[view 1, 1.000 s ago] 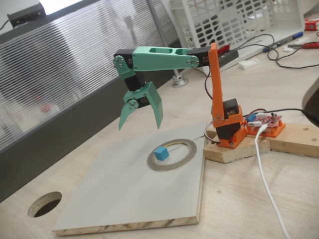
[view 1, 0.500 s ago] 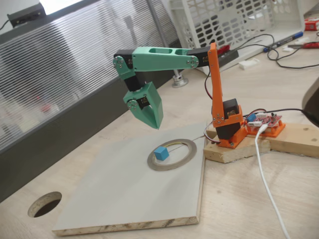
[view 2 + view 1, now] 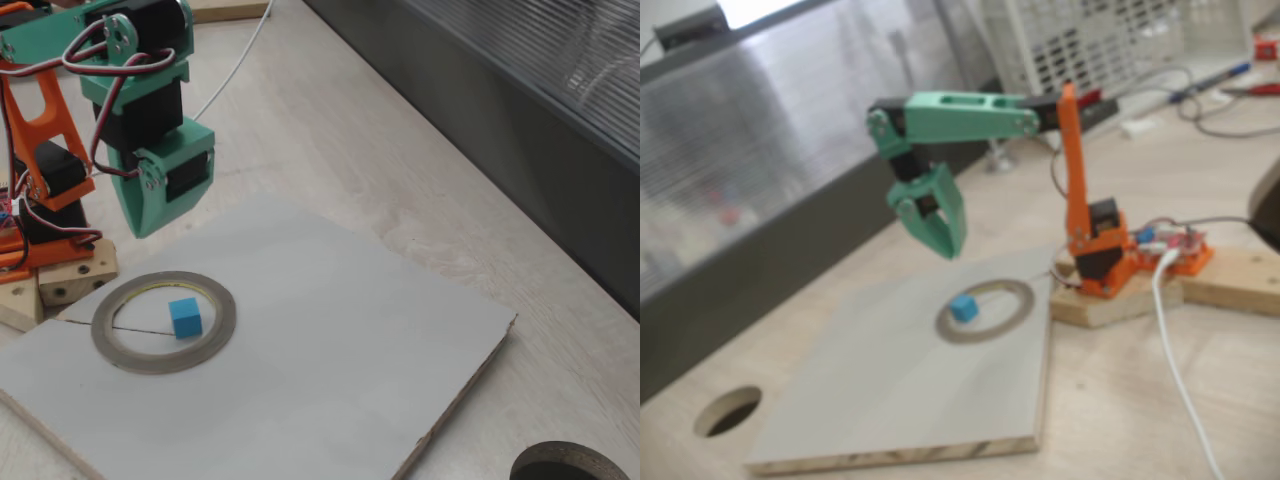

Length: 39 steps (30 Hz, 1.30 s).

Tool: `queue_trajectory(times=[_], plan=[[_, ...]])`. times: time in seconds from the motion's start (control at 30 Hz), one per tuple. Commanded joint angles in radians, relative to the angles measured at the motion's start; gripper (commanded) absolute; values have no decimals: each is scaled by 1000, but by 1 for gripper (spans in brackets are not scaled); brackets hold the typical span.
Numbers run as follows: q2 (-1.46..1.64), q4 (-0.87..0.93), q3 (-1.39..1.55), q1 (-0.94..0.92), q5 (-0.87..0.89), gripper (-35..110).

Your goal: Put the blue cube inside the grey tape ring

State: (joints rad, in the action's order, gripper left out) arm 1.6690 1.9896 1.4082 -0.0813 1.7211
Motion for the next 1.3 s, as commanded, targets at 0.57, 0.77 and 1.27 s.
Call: queue_trajectory(times=[0.57, 0.77, 1.27], plan=[[176, 9, 132, -21, 15, 5], [272, -72, 336, -21, 15, 5], [255, -104, 348, -21, 15, 5]])
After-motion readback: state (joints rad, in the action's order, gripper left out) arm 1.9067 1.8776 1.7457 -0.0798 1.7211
